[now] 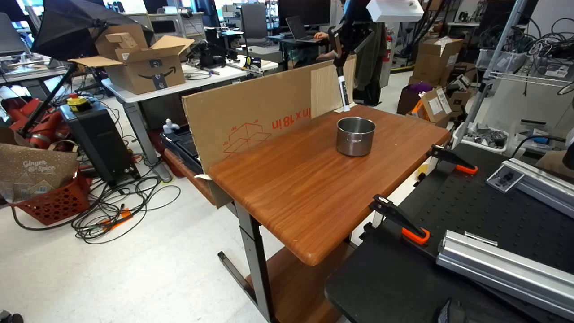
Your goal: Put the marker inside the cup
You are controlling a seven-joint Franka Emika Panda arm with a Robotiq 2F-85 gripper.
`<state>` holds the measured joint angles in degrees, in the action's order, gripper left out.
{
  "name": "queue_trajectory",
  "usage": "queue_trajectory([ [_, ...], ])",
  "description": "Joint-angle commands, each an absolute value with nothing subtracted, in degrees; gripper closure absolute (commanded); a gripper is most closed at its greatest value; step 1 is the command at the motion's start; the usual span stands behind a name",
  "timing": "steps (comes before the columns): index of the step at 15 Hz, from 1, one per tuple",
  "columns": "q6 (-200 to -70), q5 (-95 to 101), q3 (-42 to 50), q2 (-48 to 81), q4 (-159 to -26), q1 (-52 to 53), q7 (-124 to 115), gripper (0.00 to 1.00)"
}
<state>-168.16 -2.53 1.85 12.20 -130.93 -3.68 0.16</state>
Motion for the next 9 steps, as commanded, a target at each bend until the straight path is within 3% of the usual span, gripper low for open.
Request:
queue_trajectory([
  [1,-173.2,-1.3,1.9,8.1,-137.2,-2.5,0.0,0.97],
  [9,-175.8,-0.9,1.6,4.0,-142.0,-1.4,-0.2,0.97],
])
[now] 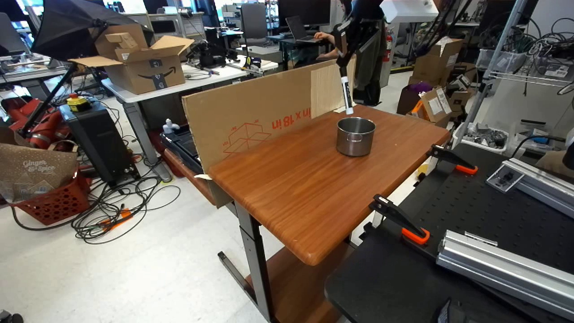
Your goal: Put the marker inside the cup
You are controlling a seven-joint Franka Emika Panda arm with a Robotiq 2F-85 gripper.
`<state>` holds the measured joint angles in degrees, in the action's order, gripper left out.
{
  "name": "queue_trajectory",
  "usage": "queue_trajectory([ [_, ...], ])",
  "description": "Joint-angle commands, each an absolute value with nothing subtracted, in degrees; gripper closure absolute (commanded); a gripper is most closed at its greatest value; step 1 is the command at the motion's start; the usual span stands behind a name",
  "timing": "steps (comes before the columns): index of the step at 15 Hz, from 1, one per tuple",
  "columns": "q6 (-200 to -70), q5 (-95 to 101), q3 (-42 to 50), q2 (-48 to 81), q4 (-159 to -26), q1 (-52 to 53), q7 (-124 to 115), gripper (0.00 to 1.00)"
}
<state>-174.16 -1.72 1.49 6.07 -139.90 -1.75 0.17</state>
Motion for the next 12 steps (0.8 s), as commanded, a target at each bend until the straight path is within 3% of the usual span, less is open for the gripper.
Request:
queue_trajectory([
  [1,-175.5,-0.7,1.6,4.0,-142.2,-1.4,-0.1,0.97],
  [12,-173.5,8.4,3.8,4.7,-144.5,-0.4,-3.9,0.97],
])
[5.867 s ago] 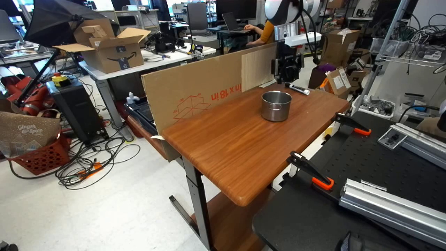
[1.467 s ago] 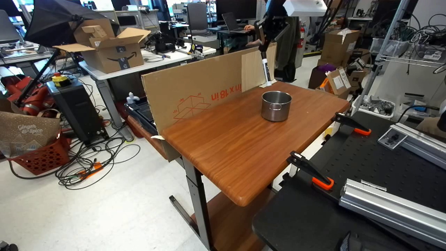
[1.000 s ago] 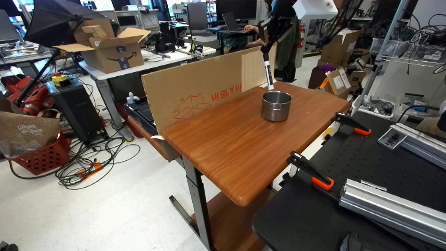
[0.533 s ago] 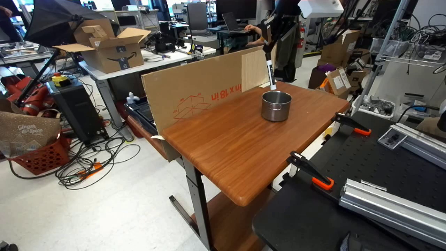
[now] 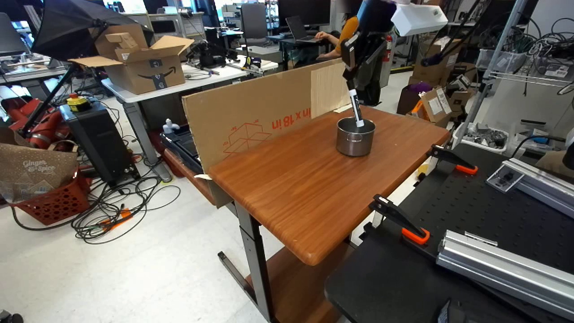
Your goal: Put the marker inside the cup
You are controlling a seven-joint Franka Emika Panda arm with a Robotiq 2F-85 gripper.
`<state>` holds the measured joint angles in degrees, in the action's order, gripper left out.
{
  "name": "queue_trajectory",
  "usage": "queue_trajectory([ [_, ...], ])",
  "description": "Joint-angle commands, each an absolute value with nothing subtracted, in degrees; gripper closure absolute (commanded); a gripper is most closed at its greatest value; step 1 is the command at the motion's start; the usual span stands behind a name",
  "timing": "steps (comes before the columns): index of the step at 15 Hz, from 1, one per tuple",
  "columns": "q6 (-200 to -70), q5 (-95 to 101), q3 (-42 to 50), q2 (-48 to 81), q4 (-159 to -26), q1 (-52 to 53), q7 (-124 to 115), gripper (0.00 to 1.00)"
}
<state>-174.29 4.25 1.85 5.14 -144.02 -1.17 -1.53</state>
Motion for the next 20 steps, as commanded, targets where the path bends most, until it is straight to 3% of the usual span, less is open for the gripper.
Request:
queue_trajectory([
  [1,-173.0,9.5,4.1,5.1,-144.1,-0.3,-4.4,0.97],
  [8,-167.6,17.5,5.4,8.3,-139.5,1.2,-11.9,0.97],
  [9,-166.7,18.3,5.3,8.7,-138.7,1.5,-13.0,0.65],
  [10,-165.9,18.8,5.2,9.2,-138.1,1.7,-13.6,0.64],
  [18,-161.8,17.9,5.5,11.0,-135.3,3.2,-13.3,0.06],
  [20,-160.9,17.6,5.4,10.9,-135.1,3.0,-13.0,0.00],
])
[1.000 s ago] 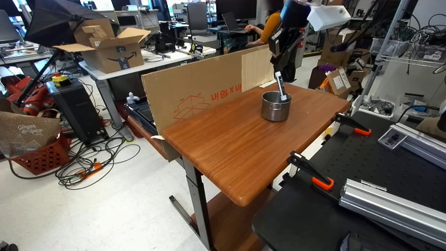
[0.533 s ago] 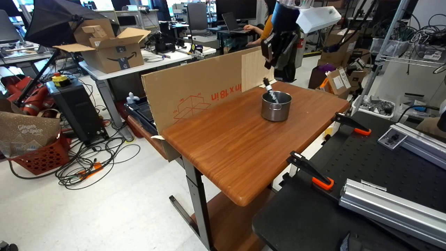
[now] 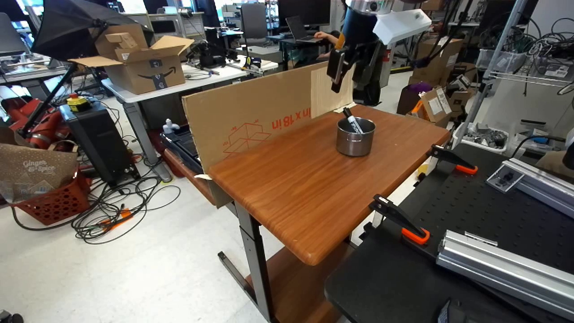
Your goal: Put the marker inside the cup
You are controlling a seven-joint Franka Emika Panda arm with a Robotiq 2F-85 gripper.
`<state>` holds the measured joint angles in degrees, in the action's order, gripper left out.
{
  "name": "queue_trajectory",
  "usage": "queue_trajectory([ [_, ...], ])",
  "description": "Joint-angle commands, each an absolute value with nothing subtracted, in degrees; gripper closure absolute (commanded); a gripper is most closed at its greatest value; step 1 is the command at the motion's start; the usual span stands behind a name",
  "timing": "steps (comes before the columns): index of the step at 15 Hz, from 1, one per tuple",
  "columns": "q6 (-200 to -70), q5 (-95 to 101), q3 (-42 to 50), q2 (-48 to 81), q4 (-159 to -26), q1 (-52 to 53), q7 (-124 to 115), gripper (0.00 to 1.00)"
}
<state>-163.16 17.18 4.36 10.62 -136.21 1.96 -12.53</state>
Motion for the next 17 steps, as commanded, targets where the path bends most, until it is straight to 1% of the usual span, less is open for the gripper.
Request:
queue_trajectory([
  [1,-160.4,17.4,5.4,10.7,-135.1,2.9,-12.8,0.00],
  [10,-158.4,12.2,3.4,7.1,-136.3,1.1,-8.2,0.00],
  [11,-160.5,14.7,4.5,9.2,-135.4,1.9,-10.9,0.00],
  [17,-159.4,13.3,4.0,8.1,-135.8,1.7,-9.6,0.00],
])
